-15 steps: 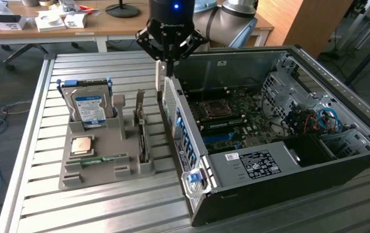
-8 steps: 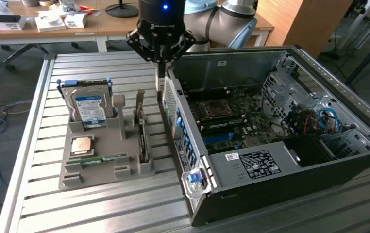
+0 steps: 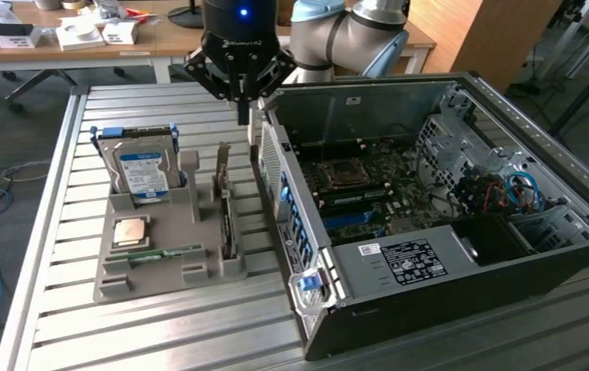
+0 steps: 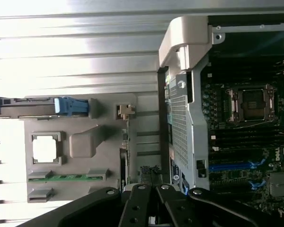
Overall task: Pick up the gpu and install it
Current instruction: 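Reach for the gpu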
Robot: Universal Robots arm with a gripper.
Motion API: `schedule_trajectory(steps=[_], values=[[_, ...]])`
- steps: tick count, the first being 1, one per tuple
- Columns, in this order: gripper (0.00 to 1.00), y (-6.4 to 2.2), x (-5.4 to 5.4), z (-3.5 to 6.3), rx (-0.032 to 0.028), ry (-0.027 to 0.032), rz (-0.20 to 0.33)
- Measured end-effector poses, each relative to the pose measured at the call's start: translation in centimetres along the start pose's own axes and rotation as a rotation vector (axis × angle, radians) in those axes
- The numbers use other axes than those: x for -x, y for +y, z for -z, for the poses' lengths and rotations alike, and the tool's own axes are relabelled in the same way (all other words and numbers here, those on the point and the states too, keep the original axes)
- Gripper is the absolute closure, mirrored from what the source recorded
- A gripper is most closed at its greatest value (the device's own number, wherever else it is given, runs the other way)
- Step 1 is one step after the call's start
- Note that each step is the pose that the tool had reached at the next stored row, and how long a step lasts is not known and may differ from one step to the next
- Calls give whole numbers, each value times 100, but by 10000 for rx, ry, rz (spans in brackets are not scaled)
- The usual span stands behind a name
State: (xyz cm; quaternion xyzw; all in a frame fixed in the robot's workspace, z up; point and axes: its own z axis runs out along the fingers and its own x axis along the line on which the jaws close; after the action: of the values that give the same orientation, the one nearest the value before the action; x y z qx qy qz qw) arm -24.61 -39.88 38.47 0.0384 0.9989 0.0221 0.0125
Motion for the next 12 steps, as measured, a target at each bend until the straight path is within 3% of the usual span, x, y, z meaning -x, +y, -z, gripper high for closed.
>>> schedule_trajectory(steps=[12], values=[[89,-16,-219,-15,0,-2,-31]])
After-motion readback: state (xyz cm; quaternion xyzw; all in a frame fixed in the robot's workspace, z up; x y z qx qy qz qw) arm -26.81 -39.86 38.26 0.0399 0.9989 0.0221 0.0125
